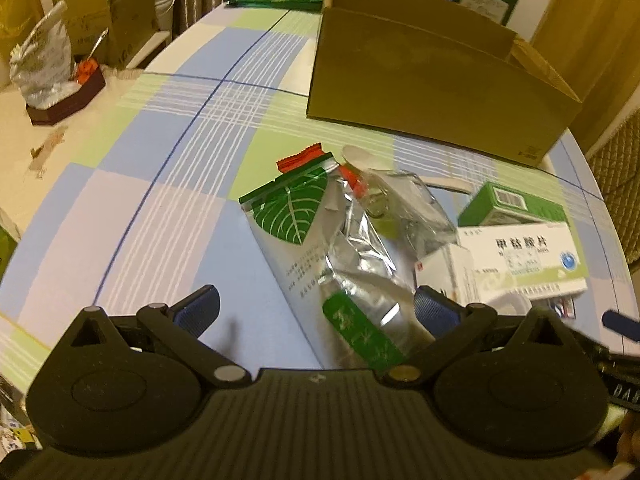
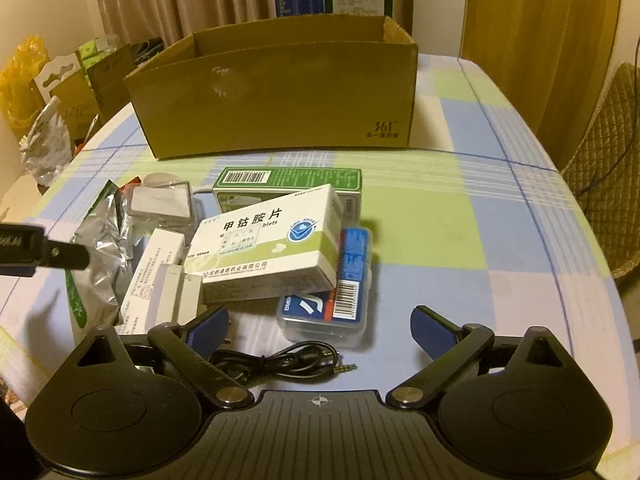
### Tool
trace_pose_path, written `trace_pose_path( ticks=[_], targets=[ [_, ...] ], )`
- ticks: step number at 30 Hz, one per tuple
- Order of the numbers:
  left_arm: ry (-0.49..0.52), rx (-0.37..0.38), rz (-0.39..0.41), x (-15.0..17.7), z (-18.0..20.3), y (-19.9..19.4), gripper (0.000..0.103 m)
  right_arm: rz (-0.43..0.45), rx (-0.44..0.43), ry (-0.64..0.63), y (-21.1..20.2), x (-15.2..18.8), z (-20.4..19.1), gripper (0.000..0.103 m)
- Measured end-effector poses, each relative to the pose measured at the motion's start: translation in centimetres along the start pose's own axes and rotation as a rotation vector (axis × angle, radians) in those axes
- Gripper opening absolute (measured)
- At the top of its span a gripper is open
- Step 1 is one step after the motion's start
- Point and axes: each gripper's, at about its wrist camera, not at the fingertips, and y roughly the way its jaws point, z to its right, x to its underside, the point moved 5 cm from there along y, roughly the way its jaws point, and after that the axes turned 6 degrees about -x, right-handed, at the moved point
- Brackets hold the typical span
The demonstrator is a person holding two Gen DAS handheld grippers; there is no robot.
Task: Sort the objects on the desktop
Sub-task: 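Grasp the foil tea bag with the left tool while the right tool grasps the blue toothpick case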
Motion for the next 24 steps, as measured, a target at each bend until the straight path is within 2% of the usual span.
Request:
trace_pose_path(
  ticks=[4,16,18,20,22,24],
  targets=[
    [-0.015,0.007,-0.026,-0.9,0.3,1.8,0.101,-0.008,0.0,-0.012,0.7,0.0,0.1,0.093],
    [0.059,-0.033,-0.069,-1.3,2.3,5.2,0.101,-0.032,-0.016,0.003,2.4,0.0,0.6,0.083],
    [0.059,-0.033,-0.071,-1.4,2.3,5.4,0.101,-0.032,-0.019,0.009,2.7,-0.2,0.7,0.079],
    [0.076,-0.035,-0.07,-1.5,2.3,5.7,0.1,-0.04,-0.027,0.011,3.0,-0.3,0.7,0.065],
    [0.094,-0.027,-0.076,-1.7,2.3,5.8,0.094,-0.042,-0.012,0.005,3.1,-0.3,0.7,0.057],
    [0.122,-0.03,-0.078,-1.8,2.3,6.0,0.093,-0.044,-0.012,-0.001,3.1,-0.3,0.9,0.056]
  ],
)
